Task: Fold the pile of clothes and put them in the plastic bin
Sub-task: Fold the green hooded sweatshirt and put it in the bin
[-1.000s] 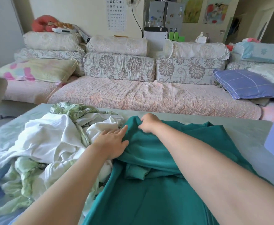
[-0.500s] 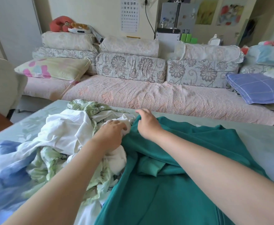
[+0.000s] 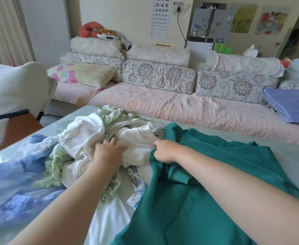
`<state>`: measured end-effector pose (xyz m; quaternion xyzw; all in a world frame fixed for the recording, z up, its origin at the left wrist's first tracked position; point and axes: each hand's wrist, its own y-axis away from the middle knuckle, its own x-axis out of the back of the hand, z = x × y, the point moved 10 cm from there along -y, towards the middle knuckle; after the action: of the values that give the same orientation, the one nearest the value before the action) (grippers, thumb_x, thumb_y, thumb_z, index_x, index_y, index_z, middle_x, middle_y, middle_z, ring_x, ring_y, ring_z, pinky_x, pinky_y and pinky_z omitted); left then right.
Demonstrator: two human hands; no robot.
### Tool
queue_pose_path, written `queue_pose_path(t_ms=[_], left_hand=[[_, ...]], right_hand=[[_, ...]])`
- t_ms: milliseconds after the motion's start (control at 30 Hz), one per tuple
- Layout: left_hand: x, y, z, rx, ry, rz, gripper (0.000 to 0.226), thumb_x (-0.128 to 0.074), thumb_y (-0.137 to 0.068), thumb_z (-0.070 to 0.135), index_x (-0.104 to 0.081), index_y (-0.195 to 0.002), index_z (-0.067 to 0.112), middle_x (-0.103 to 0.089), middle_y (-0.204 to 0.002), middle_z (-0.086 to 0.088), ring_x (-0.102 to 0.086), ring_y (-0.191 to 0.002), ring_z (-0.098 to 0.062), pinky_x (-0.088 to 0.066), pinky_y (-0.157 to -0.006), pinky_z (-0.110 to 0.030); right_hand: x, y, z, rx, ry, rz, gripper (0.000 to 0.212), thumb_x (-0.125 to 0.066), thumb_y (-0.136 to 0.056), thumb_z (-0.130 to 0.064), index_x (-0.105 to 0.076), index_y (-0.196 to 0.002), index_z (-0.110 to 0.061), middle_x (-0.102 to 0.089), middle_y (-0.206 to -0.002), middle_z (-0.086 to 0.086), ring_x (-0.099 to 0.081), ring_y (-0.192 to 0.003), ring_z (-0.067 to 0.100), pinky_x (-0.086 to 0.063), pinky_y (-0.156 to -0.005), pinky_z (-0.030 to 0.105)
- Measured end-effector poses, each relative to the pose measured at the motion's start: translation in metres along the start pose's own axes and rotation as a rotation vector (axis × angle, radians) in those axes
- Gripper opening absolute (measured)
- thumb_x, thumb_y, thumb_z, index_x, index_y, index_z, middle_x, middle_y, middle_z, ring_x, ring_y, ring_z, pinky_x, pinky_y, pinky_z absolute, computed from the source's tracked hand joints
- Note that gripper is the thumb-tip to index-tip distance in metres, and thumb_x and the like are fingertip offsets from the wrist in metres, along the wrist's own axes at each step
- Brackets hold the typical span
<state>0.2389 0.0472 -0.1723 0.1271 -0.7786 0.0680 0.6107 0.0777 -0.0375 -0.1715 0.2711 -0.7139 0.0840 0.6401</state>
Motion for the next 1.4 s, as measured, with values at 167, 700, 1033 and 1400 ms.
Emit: queue_pose_path(t_ms=[167, 700, 1033, 1400], left_hand=[[-0.011, -0.009, -0.031, -0.031, 0.138, 0.014, 0.067, -0.052, -0.093, 0.026, -0.023, -0.147, 0.054, -0.025, -0.149, -0.001, -0.036, -0.132, -0.029, -0.04, -0.103, -0.043], [0.058, -0.001, -0.037, 0.034, 0.39, 0.526, 0.034, -0.051, -0.079, 0.023, -0.045, -0.112, 0.022, -0.041, -0.118, -0.003, -0.036, -0.115, -0.025, -0.03, -0.098, -0.038], [-0.01, -0.002, 0.064, -0.387, 0.307, -0.158, 0.083, -0.074, -0.069, 0.061, -0.038, -0.143, 0.047, -0.042, -0.144, 0.009, -0.051, -0.125, -0.021, -0.045, -0.097, -0.032], [0.051, -0.001, -0.033, 0.028, 0.088, 0.404, 0.024, -0.054, -0.088, -0.003, -0.066, -0.107, 0.004, -0.058, -0.109, -0.009, -0.064, -0.092, -0.026, -0.055, -0.071, -0.034]], right_hand=[[-0.022, -0.011, -0.028, -0.06, 0.247, -0.118, 0.107, -0.052, -0.077, -0.049, 0.015, -0.157, -0.024, -0.028, -0.16, 0.016, -0.031, -0.143, 0.044, -0.026, -0.116, 0.05], [-0.025, -0.063, -0.114, 0.088, -0.677, 0.059, 0.031, -0.049, -0.098, -0.016, -0.059, -0.127, -0.012, -0.066, -0.113, 0.011, -0.064, -0.1, 0.029, -0.057, -0.085, 0.044], [0.004, -0.029, -0.032, 0.006, 0.081, 0.089, 0.063, -0.061, -0.078, -0.038, -0.043, -0.134, -0.016, -0.056, -0.13, 0.007, -0.052, -0.122, 0.03, -0.033, -0.104, 0.049], [-0.027, -0.046, -0.031, -0.136, 0.356, -0.145, 0.088, -0.044, -0.08, -0.072, -0.041, -0.148, -0.016, -0.04, -0.153, 0.01, -0.033, -0.141, 0.036, -0.018, -0.112, 0.056]])
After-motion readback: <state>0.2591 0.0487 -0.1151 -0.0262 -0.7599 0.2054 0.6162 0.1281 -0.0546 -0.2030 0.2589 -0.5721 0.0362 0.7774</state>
